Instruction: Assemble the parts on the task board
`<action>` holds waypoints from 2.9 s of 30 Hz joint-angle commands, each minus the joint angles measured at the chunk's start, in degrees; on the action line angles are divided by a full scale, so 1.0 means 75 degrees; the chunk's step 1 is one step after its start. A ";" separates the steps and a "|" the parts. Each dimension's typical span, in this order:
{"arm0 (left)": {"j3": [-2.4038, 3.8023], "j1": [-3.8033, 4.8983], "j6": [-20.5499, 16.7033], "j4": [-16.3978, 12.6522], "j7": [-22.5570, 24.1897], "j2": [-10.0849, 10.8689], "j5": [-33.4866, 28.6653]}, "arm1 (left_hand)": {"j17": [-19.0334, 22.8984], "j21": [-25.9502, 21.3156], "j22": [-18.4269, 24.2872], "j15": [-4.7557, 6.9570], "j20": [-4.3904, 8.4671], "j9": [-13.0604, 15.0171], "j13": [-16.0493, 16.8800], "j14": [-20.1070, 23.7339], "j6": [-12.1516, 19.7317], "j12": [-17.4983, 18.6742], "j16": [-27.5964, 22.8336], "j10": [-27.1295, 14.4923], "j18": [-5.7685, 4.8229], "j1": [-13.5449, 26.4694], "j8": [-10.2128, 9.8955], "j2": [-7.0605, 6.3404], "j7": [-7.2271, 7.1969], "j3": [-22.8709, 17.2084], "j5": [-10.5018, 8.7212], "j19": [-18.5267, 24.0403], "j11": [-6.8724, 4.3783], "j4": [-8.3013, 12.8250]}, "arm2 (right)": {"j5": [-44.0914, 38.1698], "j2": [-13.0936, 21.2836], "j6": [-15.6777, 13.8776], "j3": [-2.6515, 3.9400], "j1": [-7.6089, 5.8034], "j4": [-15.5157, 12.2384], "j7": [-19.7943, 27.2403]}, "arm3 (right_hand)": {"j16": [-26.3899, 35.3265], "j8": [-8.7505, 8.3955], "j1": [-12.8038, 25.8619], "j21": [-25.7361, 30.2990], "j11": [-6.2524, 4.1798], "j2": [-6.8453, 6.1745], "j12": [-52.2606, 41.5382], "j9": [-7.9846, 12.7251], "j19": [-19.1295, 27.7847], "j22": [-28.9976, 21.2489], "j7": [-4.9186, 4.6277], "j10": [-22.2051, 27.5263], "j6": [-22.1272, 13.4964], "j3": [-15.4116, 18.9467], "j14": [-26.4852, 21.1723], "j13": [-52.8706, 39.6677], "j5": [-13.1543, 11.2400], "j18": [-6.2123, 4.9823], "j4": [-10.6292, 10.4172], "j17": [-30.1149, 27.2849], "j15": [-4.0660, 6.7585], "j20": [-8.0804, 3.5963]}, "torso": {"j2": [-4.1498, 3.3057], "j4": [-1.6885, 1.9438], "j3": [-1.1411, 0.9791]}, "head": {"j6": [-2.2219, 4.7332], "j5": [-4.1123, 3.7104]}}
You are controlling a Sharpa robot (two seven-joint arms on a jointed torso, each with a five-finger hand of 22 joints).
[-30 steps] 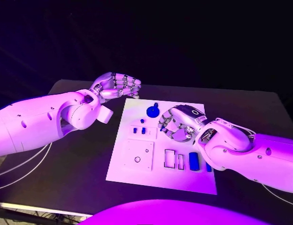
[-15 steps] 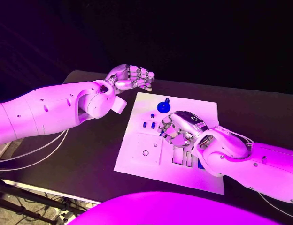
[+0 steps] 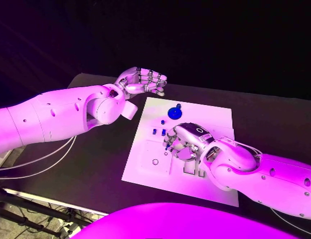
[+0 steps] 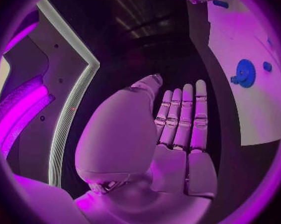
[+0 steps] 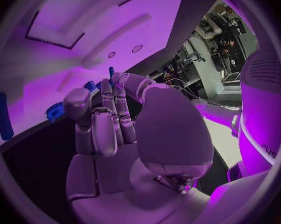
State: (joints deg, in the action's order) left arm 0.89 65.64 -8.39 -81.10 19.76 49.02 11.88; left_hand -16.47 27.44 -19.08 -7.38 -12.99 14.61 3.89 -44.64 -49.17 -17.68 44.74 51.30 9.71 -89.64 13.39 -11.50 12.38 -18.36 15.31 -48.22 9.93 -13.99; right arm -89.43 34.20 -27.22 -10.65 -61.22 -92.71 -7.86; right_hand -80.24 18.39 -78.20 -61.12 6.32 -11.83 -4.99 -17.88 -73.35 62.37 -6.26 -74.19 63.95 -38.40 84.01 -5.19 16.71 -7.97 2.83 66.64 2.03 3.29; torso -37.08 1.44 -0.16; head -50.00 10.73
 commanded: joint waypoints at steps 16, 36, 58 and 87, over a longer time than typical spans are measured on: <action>0.0006 0.0004 0.0172 -0.0007 -0.0062 0.0068 -0.0078 | 0.0025 -0.0001 -0.0024 -0.0009 0.0008 -0.0048 -0.0016 -0.0047 0.0169 0.0101 -0.0001 -0.0150 0.0061 -0.0046 -0.0071 -0.0065 0.0097 -0.0074 0.0020 -0.0024 0.0061 0.0011 | -0.0189 -0.0036 0.0406 -0.0022 0.0054 0.0013 -0.0080 | -0.0017 0.0028 0.0002 0.0022 -0.0543 0.0115 -0.0031 -0.0019 0.0046 0.0012 -0.0038 -0.0597 -0.0043 -0.0035 0.0275 -0.0339 0.0049 0.0103 0.0005 0.0025 0.0029 0.0028 | 0.0005 0.0005 0.0000 | 0.0001 0.0002; 0.0006 0.0004 0.0216 -0.0011 -0.0082 0.0058 -0.0059 | 0.0029 0.0000 -0.0027 -0.0015 0.0006 -0.0053 -0.0015 -0.0046 0.0189 0.0106 -0.0004 -0.0172 0.0059 -0.0042 -0.0077 -0.0064 0.0105 -0.0082 0.0020 -0.0020 0.0068 0.0013 | -0.0254 -0.0052 0.0548 -0.0034 0.0095 0.0094 -0.0121 | -0.0024 0.0030 0.0009 -0.0001 -0.0542 0.0114 -0.0028 -0.0030 0.0036 0.0036 -0.0039 -0.0600 -0.0046 -0.0037 0.0276 -0.0347 0.0046 0.0108 0.0010 0.0035 0.0028 0.0030 | -0.0001 0.0011 -0.0005 | 0.0001 0.0015; 0.0006 0.0004 0.0285 0.0004 -0.0134 0.0008 -0.0057 | 0.0032 -0.0001 -0.0029 -0.0019 0.0005 -0.0053 -0.0015 -0.0044 0.0189 0.0110 -0.0007 -0.0187 0.0057 -0.0037 -0.0073 -0.0060 0.0107 -0.0088 0.0019 -0.0017 0.0072 0.0012 | -0.0328 -0.0085 0.0712 -0.0035 0.0138 0.0076 -0.0190 | -0.0019 0.0032 0.0016 -0.0012 -0.0541 0.0115 -0.0024 -0.0041 0.0034 0.0050 -0.0040 -0.0601 -0.0049 -0.0040 0.0273 -0.0355 0.0044 0.0110 0.0016 0.0018 0.0026 0.0032 | 0.0006 0.0012 0.0003 | 0.0001 0.0033; 0.0006 0.0005 0.0255 0.0014 -0.0134 0.0047 -0.0022 | 0.0035 -0.0001 -0.0032 -0.0022 0.0003 -0.0052 -0.0014 -0.0042 0.0188 0.0113 -0.0010 -0.0205 0.0055 -0.0033 -0.0066 -0.0055 0.0108 -0.0097 0.0018 -0.0013 0.0075 0.0013 | -0.0759 -0.0140 0.0971 -0.0060 0.0161 0.0126 -0.0512 | -0.0019 -0.0051 0.0267 0.0236 -0.0475 -0.0016 0.0130 -0.0188 0.0221 -0.0085 -0.0114 -0.0359 -0.0313 0.0355 0.0246 -0.0489 0.0011 0.0066 0.0031 -0.0060 -0.0048 0.0116 | 0.0006 0.0004 0.0001 | 0.0001 0.0026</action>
State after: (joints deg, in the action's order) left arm 0.89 65.63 -7.08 -80.98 18.45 49.38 11.72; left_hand -16.29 27.44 -19.28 -7.38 -13.00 14.27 3.85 -44.64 -48.24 -17.02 44.74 50.16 9.71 -89.86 13.16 -11.72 12.27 -18.84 15.31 -48.21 10.66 -13.83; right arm -94.86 32.92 -21.66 -10.88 -60.22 -92.00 -10.90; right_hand -80.23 18.33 -76.57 -59.65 5.20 -11.93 -4.26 -19.24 -72.09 61.86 -7.10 -74.93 62.07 -36.15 83.98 -8.77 17.11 -7.98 3.09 66.26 1.91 4.15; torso -37.03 1.44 -0.14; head -50.01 10.95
